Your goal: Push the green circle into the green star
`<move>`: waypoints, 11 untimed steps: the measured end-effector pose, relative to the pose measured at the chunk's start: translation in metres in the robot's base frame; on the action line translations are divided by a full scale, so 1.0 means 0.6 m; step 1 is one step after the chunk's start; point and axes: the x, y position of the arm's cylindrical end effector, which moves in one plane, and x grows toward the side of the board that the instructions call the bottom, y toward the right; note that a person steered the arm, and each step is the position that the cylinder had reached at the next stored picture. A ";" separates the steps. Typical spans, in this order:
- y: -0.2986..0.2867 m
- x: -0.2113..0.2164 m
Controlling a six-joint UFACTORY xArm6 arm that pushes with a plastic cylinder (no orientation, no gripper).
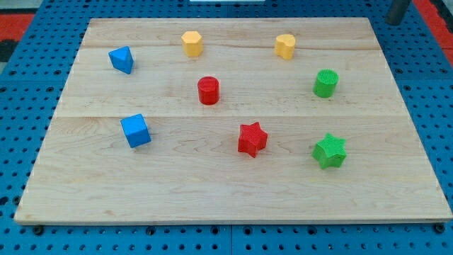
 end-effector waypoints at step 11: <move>-0.457 0.360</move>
